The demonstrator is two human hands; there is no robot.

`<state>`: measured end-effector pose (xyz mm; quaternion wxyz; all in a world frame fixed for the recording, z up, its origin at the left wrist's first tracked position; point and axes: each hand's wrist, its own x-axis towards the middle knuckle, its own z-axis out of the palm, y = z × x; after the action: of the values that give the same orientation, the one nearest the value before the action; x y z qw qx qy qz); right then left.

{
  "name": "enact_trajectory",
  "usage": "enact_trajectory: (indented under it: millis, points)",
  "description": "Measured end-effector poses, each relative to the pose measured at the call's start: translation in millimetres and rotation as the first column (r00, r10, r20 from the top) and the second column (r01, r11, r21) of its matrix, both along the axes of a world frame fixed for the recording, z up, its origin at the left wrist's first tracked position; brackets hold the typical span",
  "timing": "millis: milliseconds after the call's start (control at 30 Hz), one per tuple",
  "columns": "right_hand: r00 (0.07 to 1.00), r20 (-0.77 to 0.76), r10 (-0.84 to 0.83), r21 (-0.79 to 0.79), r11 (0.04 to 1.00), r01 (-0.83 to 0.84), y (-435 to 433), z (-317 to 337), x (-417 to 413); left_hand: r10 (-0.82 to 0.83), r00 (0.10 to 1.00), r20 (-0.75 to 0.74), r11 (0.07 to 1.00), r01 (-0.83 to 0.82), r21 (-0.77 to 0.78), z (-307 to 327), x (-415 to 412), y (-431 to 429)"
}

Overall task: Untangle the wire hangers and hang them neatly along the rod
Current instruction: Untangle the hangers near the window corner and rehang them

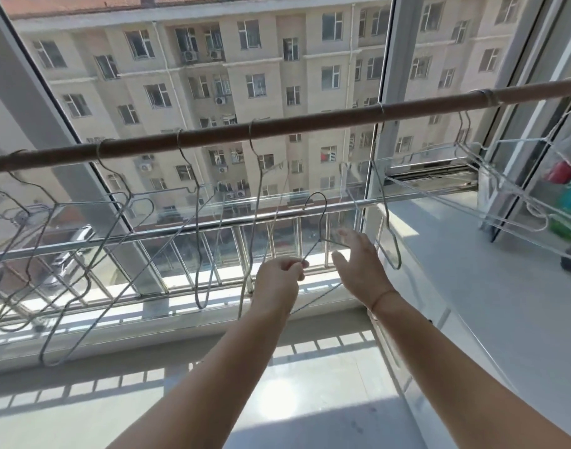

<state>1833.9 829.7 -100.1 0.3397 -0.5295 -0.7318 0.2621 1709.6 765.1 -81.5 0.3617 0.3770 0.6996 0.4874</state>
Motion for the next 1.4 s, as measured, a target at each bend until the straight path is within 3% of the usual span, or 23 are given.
enact_trajectory:
  millis: [167, 400, 567, 767, 867, 1067, 1200, 1400]
  points:
    - [0.988, 0.150, -0.044, 0.006, 0.999, 0.043, -15, -14, 6, -0.076, 0.996, -0.045, 0.997, 0.077, 0.022, -8, -11, -14]
    - [0.984, 0.131, -0.119, 0.043, 0.993, 0.114, -57, -4, 24, -0.106, 0.992, -0.062, 0.990, 0.111, 0.083, -9, -15, -17]
    - [0.985, 0.068, -0.160, 0.052, 0.986, 0.156, -73, 18, 35, -0.043, 0.966, -0.255, 0.979, 0.092, 0.182, -6, 2, -9]
    - [0.965, -0.211, -0.154, -0.067, 0.987, 0.143, -74, 38, 29, -0.299, 0.951, 0.084, 0.935, 0.274, 0.227, 25, 40, -6]
    - [0.949, -0.278, -0.147, -0.039, 0.989, 0.142, -70, 50, 22, -0.315, 0.927, 0.202, 0.927, 0.255, 0.274, 46, 50, 5]
    - [0.897, -0.433, -0.095, -0.014, 0.995, 0.098, -48, 92, 2, -0.288, 0.914, 0.285, 0.927, 0.191, 0.323, 89, 42, 29]
    - [0.900, -0.427, -0.088, -0.005, 0.995, 0.095, -28, 107, -11, -0.244, 0.918, 0.313, 0.937, 0.140, 0.319, 107, 31, 45]
    - [0.897, -0.432, -0.094, -0.166, 0.986, 0.023, -8, 103, -25, -0.164, 0.938, 0.305, 0.972, 0.101, 0.212, 100, 19, 66]
